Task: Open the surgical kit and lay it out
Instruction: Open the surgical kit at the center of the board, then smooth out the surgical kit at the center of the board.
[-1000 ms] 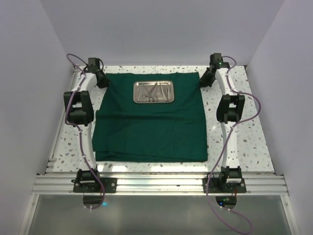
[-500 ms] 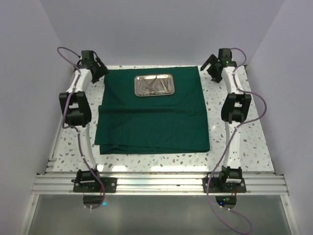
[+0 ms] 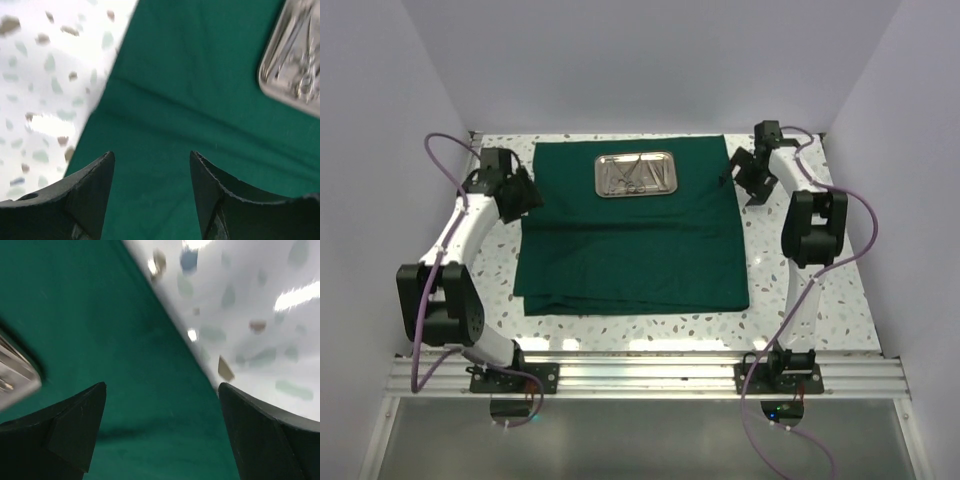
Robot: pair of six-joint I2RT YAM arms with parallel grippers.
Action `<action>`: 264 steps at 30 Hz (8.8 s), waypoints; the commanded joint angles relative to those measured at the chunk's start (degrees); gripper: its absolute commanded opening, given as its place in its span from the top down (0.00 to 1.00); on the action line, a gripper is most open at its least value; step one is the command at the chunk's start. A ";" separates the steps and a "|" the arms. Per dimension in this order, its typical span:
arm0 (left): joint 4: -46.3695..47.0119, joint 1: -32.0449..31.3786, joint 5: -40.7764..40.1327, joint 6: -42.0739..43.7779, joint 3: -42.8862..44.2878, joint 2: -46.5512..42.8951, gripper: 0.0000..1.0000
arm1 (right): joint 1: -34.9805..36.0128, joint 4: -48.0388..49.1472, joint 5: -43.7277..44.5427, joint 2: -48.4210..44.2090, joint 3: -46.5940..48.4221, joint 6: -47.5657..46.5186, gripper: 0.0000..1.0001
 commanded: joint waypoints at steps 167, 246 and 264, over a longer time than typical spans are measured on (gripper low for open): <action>-15.93 -11.09 20.72 -9.39 -30.78 -25.23 0.03 | 9.56 -11.60 -11.41 -48.47 -55.75 -8.24 0.17; -12.50 -24.38 1.92 1.16 18.87 22.16 0.13 | 35.22 1.75 -10.60 -11.46 -35.15 -1.91 1.00; -9.16 -11.54 10.26 5.82 44.27 45.96 0.19 | 47.80 -7.81 -13.41 -11.73 -42.66 -7.62 1.00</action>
